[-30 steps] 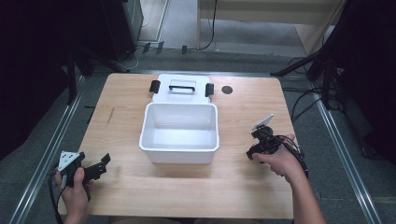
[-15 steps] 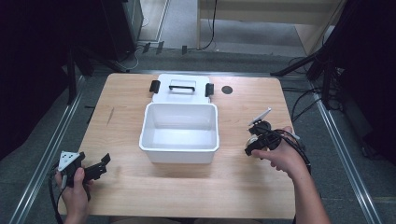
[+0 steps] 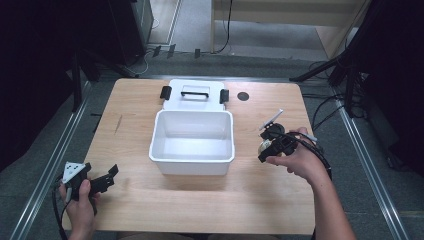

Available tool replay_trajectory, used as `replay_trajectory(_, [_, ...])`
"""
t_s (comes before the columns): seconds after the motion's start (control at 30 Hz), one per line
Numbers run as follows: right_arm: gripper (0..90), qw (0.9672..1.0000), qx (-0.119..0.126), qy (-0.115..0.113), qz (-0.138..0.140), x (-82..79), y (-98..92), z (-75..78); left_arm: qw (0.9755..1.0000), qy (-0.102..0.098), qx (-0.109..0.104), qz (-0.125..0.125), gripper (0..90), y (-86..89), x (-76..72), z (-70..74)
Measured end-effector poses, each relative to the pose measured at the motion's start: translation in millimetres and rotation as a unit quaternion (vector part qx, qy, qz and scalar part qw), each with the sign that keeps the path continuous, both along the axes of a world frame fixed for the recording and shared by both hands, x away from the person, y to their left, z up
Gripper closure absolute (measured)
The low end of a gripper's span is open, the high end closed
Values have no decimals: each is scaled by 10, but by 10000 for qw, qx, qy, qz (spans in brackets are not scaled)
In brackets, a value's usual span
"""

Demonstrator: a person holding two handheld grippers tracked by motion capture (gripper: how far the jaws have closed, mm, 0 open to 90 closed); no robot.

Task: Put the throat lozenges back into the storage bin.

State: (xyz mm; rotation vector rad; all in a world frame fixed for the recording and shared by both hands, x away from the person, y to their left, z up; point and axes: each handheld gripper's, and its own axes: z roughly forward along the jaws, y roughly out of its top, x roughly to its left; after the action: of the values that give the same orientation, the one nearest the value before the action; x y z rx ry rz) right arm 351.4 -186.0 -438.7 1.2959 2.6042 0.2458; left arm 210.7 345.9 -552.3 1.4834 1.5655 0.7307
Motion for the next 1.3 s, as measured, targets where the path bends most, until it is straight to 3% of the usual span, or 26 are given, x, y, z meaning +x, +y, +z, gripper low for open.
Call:
replay_trajectory(0.87, [207,9981,0,-206,586,106,292,388,10000,1,13,35,0,-2,-2,1])
replay_trajectory(1.3, [207,9969,4,-116,780,158,444,553,10000,0,-1,15,0,1,0,0])
